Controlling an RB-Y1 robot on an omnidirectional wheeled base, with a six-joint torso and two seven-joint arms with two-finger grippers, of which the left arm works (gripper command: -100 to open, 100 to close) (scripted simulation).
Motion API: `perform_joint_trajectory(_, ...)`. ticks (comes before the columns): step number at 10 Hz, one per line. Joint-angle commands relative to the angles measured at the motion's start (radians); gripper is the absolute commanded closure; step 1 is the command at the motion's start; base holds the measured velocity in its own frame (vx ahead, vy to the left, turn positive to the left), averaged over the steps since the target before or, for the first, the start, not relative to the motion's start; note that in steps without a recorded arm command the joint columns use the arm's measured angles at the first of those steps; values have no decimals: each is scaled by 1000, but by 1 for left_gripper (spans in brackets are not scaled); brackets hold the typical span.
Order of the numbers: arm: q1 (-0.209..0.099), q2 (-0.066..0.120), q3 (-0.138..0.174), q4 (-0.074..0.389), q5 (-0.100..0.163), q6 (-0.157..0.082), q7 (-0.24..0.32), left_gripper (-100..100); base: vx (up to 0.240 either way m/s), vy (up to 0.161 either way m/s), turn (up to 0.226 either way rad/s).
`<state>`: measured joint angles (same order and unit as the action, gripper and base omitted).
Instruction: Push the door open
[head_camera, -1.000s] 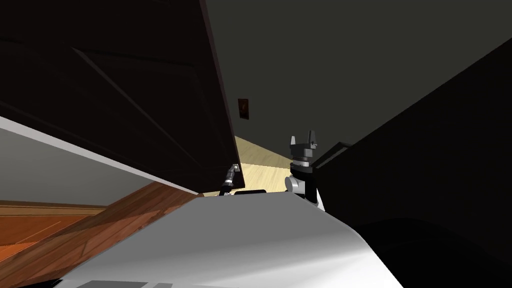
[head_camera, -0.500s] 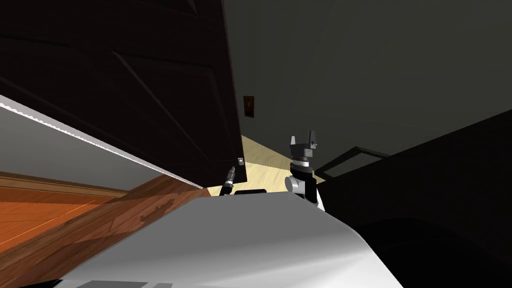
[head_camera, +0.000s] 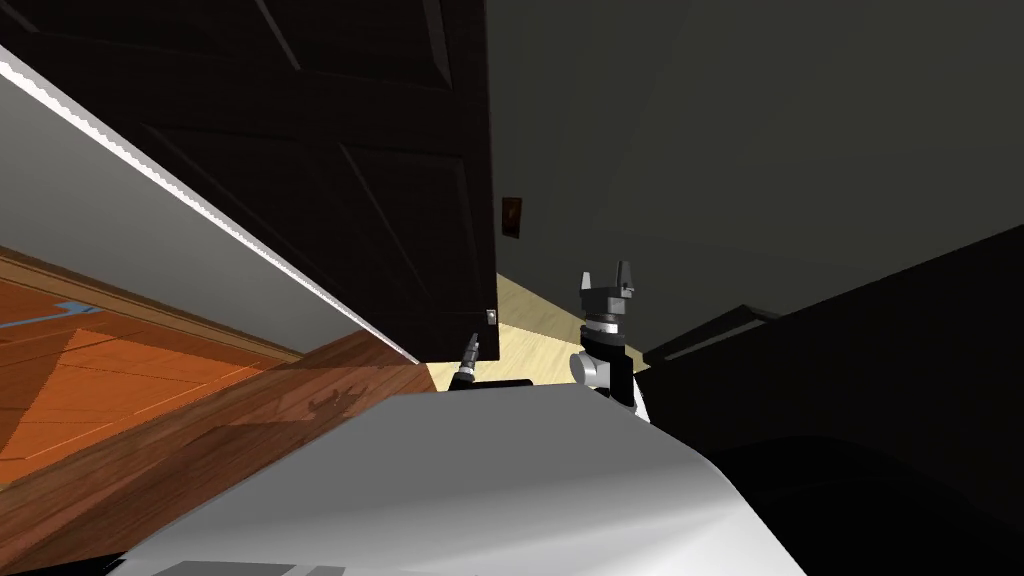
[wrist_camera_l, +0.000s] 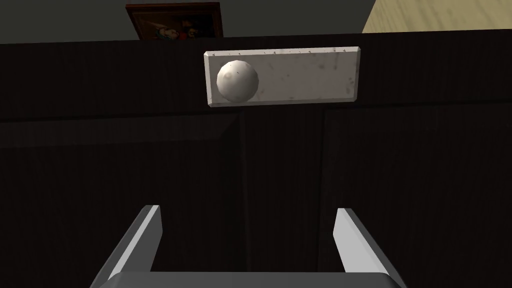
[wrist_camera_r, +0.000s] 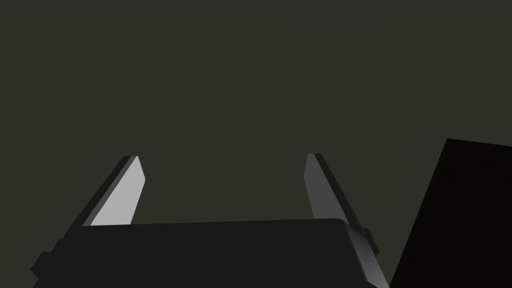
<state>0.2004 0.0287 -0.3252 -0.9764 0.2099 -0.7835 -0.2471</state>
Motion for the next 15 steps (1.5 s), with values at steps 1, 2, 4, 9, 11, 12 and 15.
perform_joint_trajectory(1,13,-10,-45,-13,18,-2,-21,-100,-67,14,203)
perform_joint_trajectory(2,21,-20,-70,-19,28,-5,-32,-100,-60,12,169)
perform_joint_trajectory(4,33,-40,-111,-28,44,-10,-50,-100,-58,3,144)
perform_joint_trajectory(9,27,-9,-113,-44,52,0,-61,-100,2,-16,40)
perform_joint_trajectory(11,17,2,-105,-34,51,-1,-57,-100,252,-18,-18)
perform_joint_trajectory(12,11,4,-100,-28,51,-1,-55,-100,212,-47,-14)
perform_joint_trajectory(15,-6,-3,-87,-12,49,-3,-48,-100,201,-78,-17)
